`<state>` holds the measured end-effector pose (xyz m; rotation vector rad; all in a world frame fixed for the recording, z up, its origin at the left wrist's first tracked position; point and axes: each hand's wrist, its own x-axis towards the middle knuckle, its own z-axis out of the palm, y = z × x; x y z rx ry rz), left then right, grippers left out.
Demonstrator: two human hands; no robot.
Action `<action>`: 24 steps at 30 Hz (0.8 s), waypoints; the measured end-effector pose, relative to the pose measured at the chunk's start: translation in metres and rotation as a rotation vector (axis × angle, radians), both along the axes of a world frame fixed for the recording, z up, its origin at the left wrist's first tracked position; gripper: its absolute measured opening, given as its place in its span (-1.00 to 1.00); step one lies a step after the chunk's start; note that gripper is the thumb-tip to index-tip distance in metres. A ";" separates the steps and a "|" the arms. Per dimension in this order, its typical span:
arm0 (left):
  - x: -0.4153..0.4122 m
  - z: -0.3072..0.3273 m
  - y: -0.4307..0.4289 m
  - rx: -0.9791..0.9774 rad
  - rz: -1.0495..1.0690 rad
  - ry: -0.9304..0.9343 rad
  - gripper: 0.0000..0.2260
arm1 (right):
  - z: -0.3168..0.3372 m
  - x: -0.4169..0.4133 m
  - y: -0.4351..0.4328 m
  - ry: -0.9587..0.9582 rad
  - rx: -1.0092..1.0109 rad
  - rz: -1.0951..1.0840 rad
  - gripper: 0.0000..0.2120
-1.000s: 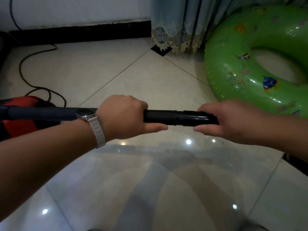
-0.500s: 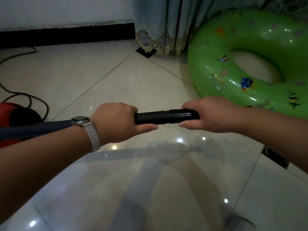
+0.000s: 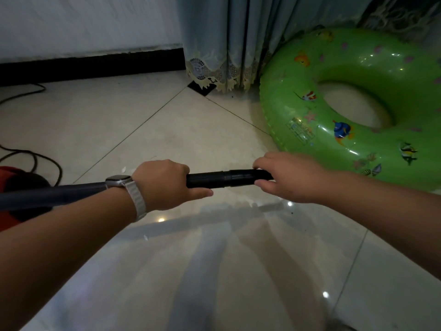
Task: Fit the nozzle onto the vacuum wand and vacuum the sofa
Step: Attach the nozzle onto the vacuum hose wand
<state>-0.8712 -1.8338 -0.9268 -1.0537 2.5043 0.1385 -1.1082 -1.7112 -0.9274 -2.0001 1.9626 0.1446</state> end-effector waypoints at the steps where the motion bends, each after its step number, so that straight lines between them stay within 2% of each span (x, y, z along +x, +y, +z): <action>1: 0.001 -0.001 -0.001 0.010 0.011 -0.011 -0.43 | -0.002 0.000 -0.002 -0.003 0.004 -0.006 -0.71; 4: 0.004 0.000 -0.011 0.142 0.076 -0.014 -0.54 | -0.007 -0.001 -0.008 -0.008 0.001 0.005 -0.71; 8: 0.022 0.008 -0.029 0.627 0.237 0.013 -0.74 | -0.017 0.000 -0.015 -0.032 -0.049 0.041 -0.71; 10: 0.033 0.016 -0.035 0.797 0.335 0.023 -0.76 | -0.021 0.006 -0.024 -0.049 -0.100 0.051 -0.72; 12: 0.040 0.021 -0.038 0.801 0.359 0.018 -0.75 | -0.024 0.013 -0.035 -0.075 -0.141 0.031 -0.75; 16: 0.047 0.026 -0.045 0.624 0.372 0.042 -0.75 | -0.022 0.028 -0.065 -0.166 -0.196 -0.034 -0.76; 21: 0.064 0.048 -0.049 0.592 0.543 0.098 -0.78 | 0.007 0.072 -0.092 -0.364 -0.121 -0.139 -0.66; 24: 0.077 0.072 -0.045 0.577 0.709 0.171 -0.77 | 0.038 0.114 -0.086 -0.513 -0.024 -0.208 -0.69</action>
